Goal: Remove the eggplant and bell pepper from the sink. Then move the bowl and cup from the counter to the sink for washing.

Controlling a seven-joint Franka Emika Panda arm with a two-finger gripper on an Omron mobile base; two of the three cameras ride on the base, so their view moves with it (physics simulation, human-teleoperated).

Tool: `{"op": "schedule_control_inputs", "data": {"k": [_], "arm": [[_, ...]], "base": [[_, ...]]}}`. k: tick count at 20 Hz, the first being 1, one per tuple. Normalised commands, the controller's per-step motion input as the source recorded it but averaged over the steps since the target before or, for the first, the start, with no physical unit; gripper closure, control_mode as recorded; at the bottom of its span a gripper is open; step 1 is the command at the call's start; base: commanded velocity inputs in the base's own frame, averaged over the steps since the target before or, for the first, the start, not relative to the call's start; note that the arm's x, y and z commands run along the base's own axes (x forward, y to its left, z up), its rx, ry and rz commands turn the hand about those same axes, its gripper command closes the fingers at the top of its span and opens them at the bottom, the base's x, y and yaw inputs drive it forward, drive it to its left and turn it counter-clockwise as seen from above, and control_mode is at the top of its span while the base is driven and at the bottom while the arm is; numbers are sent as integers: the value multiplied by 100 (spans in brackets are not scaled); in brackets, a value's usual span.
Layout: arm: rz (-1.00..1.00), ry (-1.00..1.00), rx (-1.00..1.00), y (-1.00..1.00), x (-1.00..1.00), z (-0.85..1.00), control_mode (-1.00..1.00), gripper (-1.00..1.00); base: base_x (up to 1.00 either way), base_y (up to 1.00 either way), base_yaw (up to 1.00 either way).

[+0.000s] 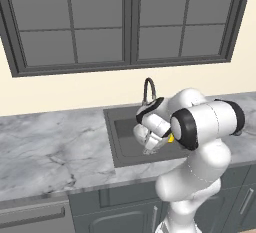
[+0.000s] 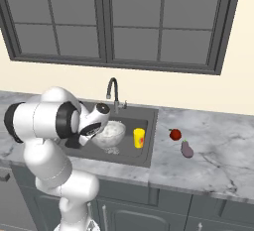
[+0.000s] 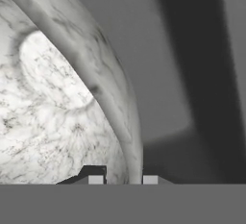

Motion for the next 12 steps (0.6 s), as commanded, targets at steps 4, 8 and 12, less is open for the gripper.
{"op": "schedule_control_inputs", "data": {"k": [4,8,12], "arm": [[-1,0,1,7,12,-16,-100,100],[0,0,0,9,16,-17,-100,100],[0,0,0,5,23,-16,-100,100]], "base": [[0,0,0],[0,0,0],[0,0,0]]}}
